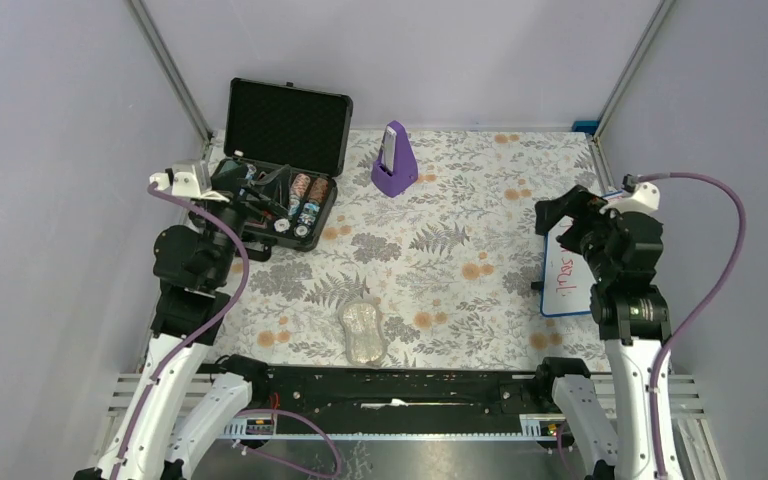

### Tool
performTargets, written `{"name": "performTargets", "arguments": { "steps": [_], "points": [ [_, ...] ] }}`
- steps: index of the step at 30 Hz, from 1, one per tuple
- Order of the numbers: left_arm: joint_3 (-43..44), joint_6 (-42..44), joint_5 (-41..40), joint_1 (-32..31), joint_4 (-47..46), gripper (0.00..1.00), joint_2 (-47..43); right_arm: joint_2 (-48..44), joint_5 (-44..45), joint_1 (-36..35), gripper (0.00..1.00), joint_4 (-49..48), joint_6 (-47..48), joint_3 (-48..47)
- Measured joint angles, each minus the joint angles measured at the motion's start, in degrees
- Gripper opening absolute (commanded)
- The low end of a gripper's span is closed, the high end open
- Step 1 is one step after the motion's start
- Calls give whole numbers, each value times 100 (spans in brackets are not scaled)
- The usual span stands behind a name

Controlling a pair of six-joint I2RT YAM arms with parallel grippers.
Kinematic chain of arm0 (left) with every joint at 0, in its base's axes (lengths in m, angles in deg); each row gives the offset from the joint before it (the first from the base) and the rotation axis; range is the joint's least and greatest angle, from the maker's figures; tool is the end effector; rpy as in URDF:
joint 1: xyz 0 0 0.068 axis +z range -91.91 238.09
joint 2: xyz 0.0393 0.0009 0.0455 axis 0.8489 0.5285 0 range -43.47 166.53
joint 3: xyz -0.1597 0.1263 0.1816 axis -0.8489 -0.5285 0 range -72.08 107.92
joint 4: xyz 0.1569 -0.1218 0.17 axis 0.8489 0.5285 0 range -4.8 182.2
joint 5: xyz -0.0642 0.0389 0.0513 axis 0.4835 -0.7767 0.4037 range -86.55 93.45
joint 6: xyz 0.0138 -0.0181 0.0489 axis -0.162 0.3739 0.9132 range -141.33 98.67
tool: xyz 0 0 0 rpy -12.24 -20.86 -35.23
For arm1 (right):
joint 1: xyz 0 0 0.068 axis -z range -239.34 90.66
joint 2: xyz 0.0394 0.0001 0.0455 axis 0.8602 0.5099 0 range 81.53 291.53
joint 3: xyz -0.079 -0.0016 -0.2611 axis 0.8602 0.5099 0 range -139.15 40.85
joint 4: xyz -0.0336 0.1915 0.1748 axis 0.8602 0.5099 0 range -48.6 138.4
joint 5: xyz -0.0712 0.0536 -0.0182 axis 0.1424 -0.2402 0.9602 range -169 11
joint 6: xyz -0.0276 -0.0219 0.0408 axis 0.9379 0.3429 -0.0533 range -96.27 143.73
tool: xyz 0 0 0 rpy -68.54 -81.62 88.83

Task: Erase the whiteboard

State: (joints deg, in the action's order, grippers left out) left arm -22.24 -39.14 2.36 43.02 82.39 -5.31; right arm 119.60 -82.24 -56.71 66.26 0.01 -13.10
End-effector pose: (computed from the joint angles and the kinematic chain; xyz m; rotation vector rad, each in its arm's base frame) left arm 0.1414 -0.0375 0.4125 -0.0481 1.3322 -0.4751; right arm 0.1396 -0.0044 0.3839 0.3552 1.7011 0.3201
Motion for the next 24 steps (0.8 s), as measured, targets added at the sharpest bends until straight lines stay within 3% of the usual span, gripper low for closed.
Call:
{"name": "performTargets", "arguments": {
  "steps": [6,9,16,24],
  "points": [
    [0,-42,216,-48,-122,99,197,925,-807,-157,99,-422,-184,382],
    [0,-68,286,-63,-109,99,326,1777,-874,-962,99,-562,-269,483],
    [7,-87,302,-63,0,99,439,3882,-391,-3713,99,-739,-378,168],
    [7,-129,284,-63,22,99,435,5353,92,-5348,100,-885,-688,-638]
  ]
}}
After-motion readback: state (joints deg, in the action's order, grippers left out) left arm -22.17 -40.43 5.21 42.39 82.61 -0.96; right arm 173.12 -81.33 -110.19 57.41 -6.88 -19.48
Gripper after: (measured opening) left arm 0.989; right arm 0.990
